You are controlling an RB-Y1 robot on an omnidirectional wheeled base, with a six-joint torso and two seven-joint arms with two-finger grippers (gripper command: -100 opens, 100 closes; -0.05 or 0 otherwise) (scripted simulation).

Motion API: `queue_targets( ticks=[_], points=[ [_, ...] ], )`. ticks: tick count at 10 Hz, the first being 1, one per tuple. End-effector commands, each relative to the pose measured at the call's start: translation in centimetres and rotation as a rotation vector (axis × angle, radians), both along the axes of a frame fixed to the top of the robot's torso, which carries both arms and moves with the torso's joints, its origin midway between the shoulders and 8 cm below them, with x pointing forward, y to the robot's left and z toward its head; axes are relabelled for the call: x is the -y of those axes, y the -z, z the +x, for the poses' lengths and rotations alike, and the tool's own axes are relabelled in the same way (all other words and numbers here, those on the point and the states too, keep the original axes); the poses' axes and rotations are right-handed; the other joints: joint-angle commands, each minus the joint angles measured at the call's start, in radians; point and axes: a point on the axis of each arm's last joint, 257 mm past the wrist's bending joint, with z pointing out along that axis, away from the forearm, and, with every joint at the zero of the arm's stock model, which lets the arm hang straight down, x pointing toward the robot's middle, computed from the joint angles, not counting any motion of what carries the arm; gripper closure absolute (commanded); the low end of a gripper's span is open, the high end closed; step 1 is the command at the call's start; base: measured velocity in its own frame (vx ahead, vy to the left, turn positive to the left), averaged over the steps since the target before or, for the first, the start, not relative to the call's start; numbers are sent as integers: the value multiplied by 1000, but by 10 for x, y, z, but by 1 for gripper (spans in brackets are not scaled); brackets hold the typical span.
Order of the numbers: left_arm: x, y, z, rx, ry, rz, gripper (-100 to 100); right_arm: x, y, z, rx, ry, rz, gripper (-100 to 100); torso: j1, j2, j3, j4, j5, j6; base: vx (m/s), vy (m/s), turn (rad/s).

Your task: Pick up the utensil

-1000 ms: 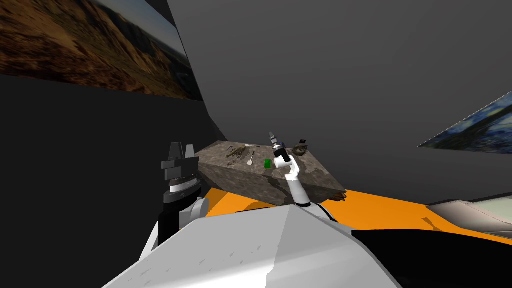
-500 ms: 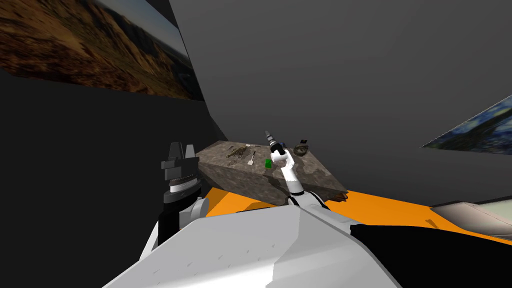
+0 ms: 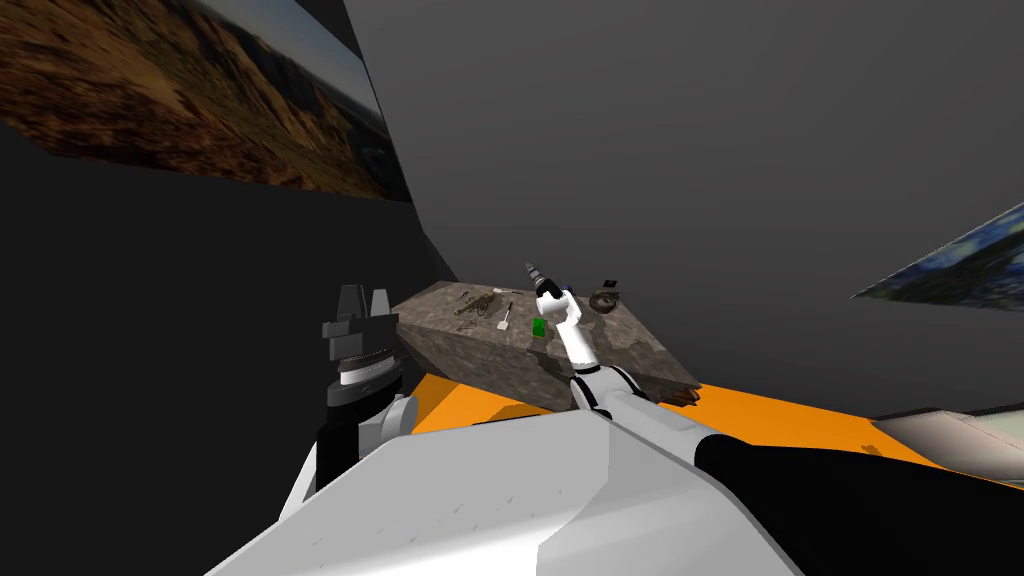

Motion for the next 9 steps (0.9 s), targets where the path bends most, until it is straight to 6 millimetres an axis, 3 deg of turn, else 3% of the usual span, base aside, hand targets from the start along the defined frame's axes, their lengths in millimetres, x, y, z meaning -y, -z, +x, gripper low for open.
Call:
queue_targets(
  ticks=[1, 5, 6, 7, 9],
  points=[
    [0, 0, 0, 0, 0, 0, 0, 0, 11, 8, -45, 6, -25, -100, 0, 0, 0, 0, 0, 0, 3, 14, 31],
    [0, 0, 0, 0, 0, 0, 0, -9, 27, 28, -153, 10, -109, -100, -1, 0, 0, 0, 0, 1, 4, 16, 36],
    [0, 0, 0, 0, 0, 0, 0, -6, 41, 30, -185, 16, -112, -100, 0, 0, 0, 0, 0, 0, 9, 17, 48],
    [0, 0, 0, 0, 0, 0, 0, -12, 37, 35, -209, 10, -149, -100, 0, 0, 0, 0, 0, 0, 9, 28, 84],
    [0, 0, 0, 0, 0, 0, 0, -7, 59, 37, -259, 20, -154, -100, 0, 0, 0, 0, 0, 1, 10, 17, 13]
  ],
)
